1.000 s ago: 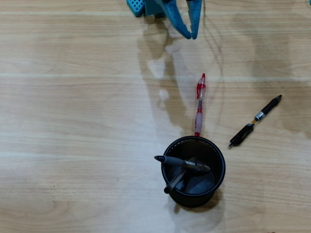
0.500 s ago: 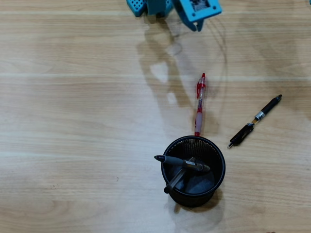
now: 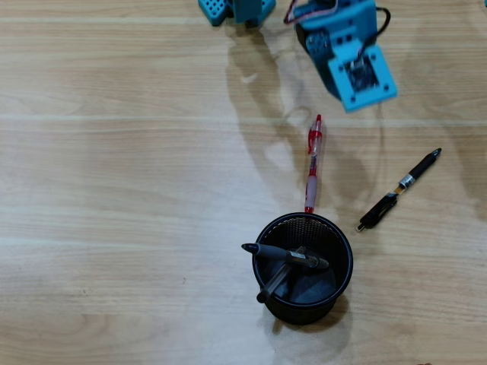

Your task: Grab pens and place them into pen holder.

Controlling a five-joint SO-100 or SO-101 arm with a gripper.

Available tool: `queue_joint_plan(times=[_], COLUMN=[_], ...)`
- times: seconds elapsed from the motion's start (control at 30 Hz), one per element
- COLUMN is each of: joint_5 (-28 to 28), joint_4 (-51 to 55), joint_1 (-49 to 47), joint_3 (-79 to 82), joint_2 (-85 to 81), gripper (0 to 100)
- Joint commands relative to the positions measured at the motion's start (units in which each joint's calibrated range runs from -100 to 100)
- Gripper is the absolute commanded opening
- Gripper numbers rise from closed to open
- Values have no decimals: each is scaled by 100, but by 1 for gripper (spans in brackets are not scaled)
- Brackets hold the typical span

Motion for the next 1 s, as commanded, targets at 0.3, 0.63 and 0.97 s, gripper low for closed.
queue_joint_plan(times=[0.3,0.63,0.97], joint_5=[5,5,11], joint_4=[-94,-111,-111], joint_1=[326,481,599], joint_3=[-443,-776,-1128], joint_2=[1044,1548,2212], gripper=[2,14,14])
